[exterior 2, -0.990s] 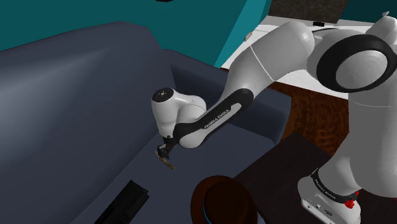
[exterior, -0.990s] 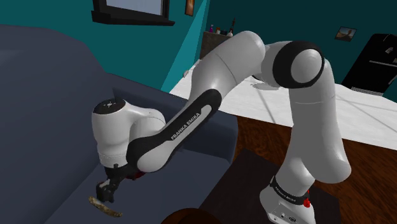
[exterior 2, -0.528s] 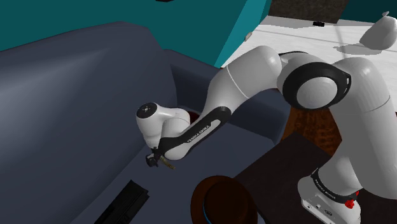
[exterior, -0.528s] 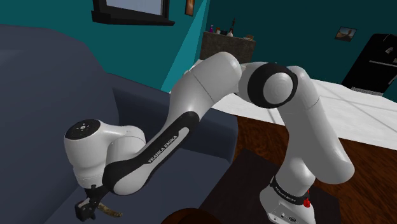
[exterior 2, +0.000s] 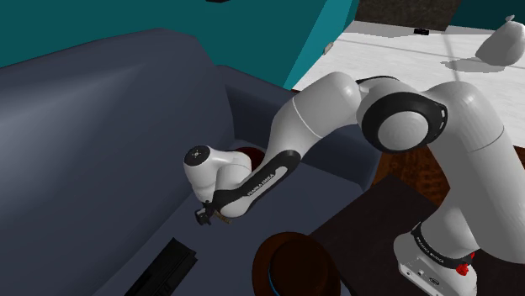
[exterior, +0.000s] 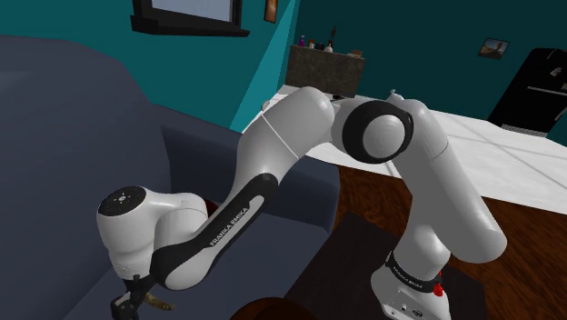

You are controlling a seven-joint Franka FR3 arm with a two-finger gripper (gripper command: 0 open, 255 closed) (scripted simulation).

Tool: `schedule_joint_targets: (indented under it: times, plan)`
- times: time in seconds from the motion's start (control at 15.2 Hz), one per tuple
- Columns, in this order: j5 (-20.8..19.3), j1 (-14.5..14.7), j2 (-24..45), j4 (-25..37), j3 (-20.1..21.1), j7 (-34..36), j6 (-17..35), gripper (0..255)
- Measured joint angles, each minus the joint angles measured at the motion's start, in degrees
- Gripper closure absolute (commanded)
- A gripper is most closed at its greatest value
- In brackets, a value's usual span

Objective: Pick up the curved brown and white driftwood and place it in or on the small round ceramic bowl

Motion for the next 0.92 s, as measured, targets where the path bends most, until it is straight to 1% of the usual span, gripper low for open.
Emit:
schedule_joint_targets:
  times: [0.26,0.33,0.92]
  plan:
    - [-0.03,0.05,0.15,0.13,-0.03,0.03,0.04,0]
    - [-0.03,0.05,0.15,0.13,-0.03,0.03,0.04,255]
    - [-0.03,0.05,0.15,0.13,-0.03,0.03,0.04,255]
